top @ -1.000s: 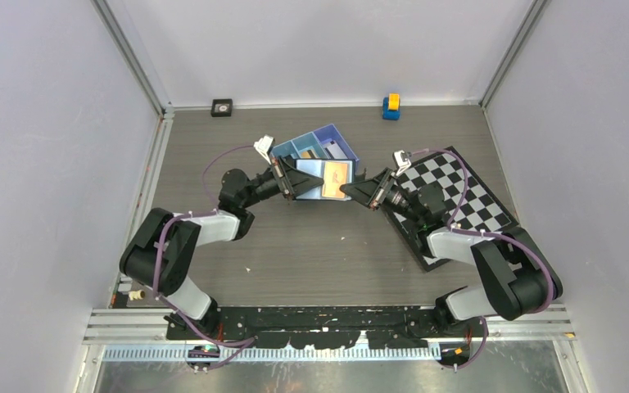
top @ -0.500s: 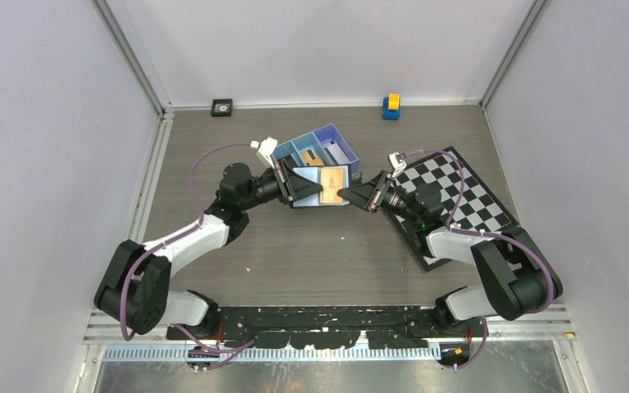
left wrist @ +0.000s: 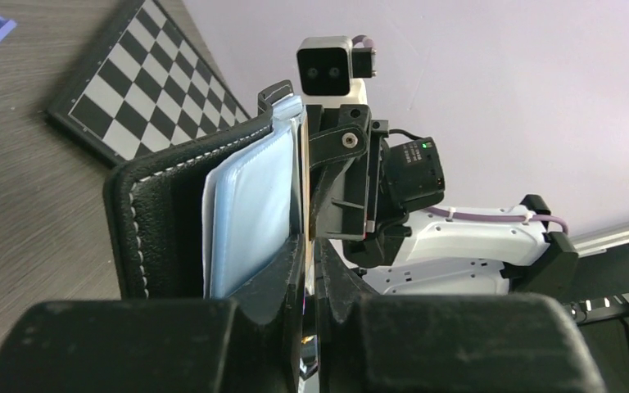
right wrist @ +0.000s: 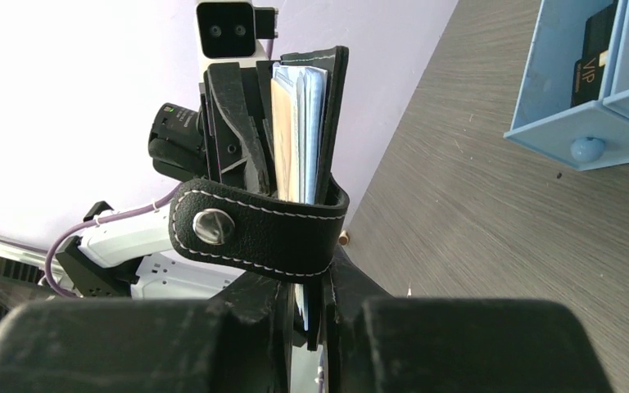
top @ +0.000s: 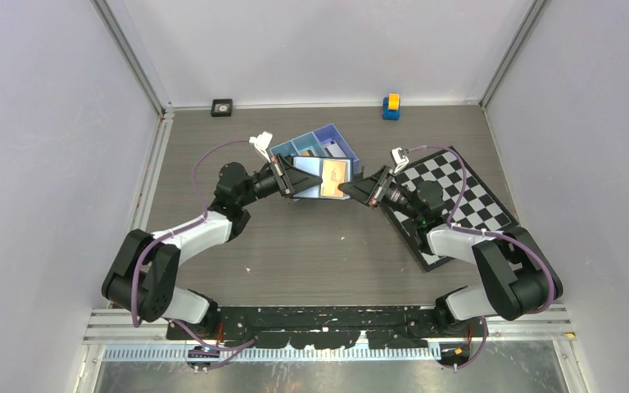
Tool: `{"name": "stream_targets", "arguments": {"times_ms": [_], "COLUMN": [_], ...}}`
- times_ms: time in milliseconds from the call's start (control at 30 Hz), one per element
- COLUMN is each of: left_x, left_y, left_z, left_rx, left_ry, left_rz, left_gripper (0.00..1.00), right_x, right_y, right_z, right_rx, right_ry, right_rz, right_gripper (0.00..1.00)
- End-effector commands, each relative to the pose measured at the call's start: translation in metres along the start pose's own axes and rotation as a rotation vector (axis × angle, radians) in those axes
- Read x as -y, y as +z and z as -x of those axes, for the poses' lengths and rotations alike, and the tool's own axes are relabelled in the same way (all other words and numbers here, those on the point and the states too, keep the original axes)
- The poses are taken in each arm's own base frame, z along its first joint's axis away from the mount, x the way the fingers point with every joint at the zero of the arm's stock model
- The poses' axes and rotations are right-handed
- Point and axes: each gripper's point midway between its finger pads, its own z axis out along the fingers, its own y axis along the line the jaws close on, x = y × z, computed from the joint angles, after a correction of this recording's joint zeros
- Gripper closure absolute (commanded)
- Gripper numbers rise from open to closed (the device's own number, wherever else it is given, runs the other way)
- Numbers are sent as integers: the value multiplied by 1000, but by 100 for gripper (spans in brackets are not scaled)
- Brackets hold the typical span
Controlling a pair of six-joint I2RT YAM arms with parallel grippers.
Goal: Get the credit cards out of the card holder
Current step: Remove the credit card from the card holder.
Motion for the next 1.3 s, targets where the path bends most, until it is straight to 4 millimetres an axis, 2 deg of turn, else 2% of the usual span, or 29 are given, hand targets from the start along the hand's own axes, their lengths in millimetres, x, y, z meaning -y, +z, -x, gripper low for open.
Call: {"name": "stream_targets", "arguments": {"times_ms": [0, 233, 333, 533, 767, 867, 933, 1033, 1100, 1167, 1267], "left_x": [59, 48, 43, 9, -10, -9, -5, 18, 30, 29, 17], "left_y": [0, 9, 11, 14, 12, 12, 11, 10, 8, 7, 2], "left_z": [-20, -28, -29, -34, -35, -36, -36, -32, -27, -25, -17], "left_rx": [-130, -175, -181, -185, -183, -184, -186, -158, -143, -139, -103], "left_ry": [41, -30, -42, -21, 3, 14, 22, 22, 27, 20, 6], "left_rz": [-237, -251, -243, -60, 52, 55, 42, -82, -154, -162, -104], "left_gripper": [91, 92, 88, 82, 79, 80, 88, 100, 100, 100, 100], "right_x": [-4, -9, -12, -21, -21, -18, -14, -10, -8, -10, -15], "right_y": [8, 8, 10, 12, 14, 15, 15, 15, 14, 13, 11], "right_z": [-6, -7, -9, -15, -19, -20, -20, -19, -18, -17, -15], "right_rx": [-41, -51, -64, -89, -109, -113, -110, -99, -88, -81, -66], "right_ry": [-31, -40, -36, -49, -62, -63, -64, -63, -64, -68, -74], "right_rz": [18, 44, 59, 88, 81, 65, 44, 21, 16, 22, 38], "right_gripper": [89, 89, 89, 87, 87, 87, 81, 75, 75, 79, 81]}}
